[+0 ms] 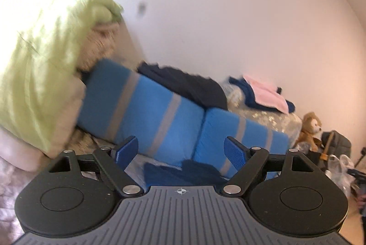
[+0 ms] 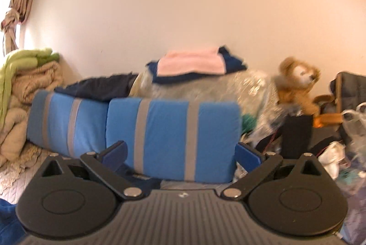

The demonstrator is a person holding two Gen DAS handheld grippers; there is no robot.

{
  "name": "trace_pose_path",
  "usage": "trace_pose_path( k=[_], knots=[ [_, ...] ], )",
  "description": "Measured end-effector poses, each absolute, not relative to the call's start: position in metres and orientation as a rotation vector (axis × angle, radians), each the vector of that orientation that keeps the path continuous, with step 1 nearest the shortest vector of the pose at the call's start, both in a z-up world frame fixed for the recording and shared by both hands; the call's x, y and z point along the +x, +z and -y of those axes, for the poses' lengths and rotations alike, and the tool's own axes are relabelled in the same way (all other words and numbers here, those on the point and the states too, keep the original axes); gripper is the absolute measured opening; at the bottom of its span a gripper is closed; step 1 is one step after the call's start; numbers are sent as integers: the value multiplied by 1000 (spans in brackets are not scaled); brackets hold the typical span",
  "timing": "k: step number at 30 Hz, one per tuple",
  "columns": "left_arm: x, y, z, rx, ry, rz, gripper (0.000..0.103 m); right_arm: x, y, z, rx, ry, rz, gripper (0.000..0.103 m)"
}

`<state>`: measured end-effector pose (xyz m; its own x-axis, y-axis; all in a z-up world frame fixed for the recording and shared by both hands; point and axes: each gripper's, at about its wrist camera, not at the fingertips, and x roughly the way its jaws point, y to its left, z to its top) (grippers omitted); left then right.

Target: Fold clothes

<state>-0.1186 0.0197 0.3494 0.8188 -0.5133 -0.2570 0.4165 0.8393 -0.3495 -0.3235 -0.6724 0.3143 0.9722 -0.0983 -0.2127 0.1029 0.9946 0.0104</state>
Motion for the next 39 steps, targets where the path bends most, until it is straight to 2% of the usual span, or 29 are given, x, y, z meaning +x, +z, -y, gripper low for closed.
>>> trace_pose_path(
  k=[3,6,14,21,28,34,39],
  knots=[
    [-135,362,-37,-290,-473,-314,85,-351,327,678,-9,-117,-195,103],
    [-142,345,-47,-312,-481,-305,91,-368,323,677,-61,-103,-214,103],
    [-133,222,-33,-357,-502,-575,91,-377,249,653,-104,0,-305,103],
    [-154,151,-6,-53,-475,-668,90,-372,199,635,-70,39,-381,103],
    [-177,127,3,89,-539,-714,90,-362,178,630,-46,46,-425,103],
    [-177,109,19,99,-496,-697,90,-356,167,628,-21,41,-449,103],
    [-184,115,19,63,-462,-565,90,-361,157,621,-50,36,-477,103]
  ],
)
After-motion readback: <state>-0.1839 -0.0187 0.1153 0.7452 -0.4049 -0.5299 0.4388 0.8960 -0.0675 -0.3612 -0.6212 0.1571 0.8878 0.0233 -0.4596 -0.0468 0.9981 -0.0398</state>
